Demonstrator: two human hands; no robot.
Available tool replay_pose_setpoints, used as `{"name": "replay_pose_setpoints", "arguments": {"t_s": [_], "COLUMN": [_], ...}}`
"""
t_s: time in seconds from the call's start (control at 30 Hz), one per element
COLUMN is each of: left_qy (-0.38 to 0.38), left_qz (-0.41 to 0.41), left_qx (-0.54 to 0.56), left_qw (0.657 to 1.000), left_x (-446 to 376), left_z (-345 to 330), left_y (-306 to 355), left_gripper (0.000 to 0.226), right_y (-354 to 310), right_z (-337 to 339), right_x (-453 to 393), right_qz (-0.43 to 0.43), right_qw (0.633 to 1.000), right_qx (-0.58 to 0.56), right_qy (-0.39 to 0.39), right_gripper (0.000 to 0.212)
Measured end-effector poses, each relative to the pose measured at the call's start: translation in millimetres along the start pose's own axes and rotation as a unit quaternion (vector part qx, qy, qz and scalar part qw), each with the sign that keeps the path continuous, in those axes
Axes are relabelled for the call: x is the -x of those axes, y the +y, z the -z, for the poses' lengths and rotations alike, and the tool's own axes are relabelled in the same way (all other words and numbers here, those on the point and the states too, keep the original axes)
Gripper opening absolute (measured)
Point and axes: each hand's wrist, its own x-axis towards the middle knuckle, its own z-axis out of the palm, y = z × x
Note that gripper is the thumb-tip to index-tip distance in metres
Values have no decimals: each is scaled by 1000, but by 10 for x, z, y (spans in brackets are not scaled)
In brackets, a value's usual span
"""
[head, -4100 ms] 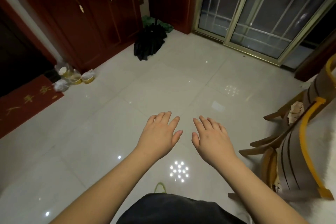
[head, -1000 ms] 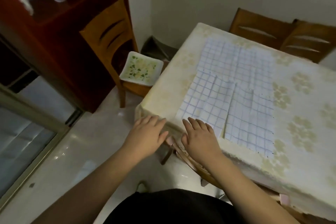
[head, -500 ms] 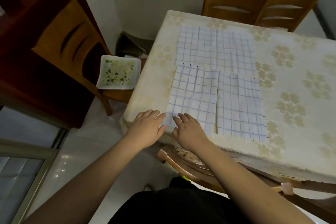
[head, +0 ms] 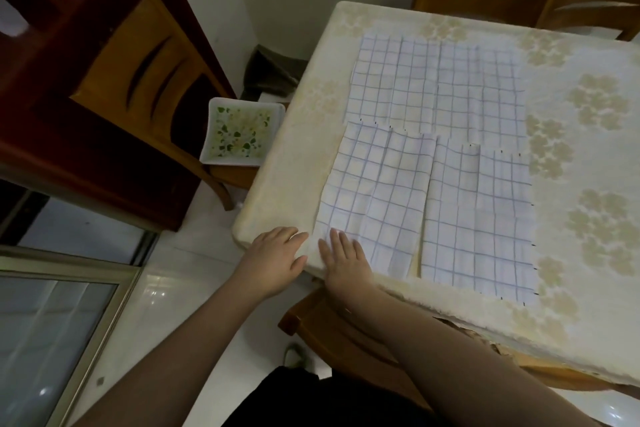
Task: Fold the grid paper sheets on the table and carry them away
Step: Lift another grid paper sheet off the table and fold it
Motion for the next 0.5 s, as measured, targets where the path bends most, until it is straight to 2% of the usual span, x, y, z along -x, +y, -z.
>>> {"name": "replay_pose_setpoints", "arguments": {"t_s": [0.13, 0.23, 0.37, 0.5], "left_qy": [2, 26, 78, 119], "left_qz": [-2, -24, -68, -112], "left_qx": [6, 39, 74, 117], "left_qw": [1000, 999, 992, 980], "left_x": [-60, -103, -197, -311], "left_z": [-87, -125, -179, -169], "left_y": [41, 55, 50, 85], "left_gripper": [51, 51, 66, 56], "right_y": [82, 161, 204, 302], "right_z": [-32, -34, 32, 78], "right_x": [-6, -6, 127, 301], "right_qz": [18, 39, 37, 22], "right_qw": [1000, 994, 974, 958], "right_qx": [1, -79, -177, -207], "right_qy": [25, 67, 140, 199], "right_gripper": [66, 64, 75, 68]}}
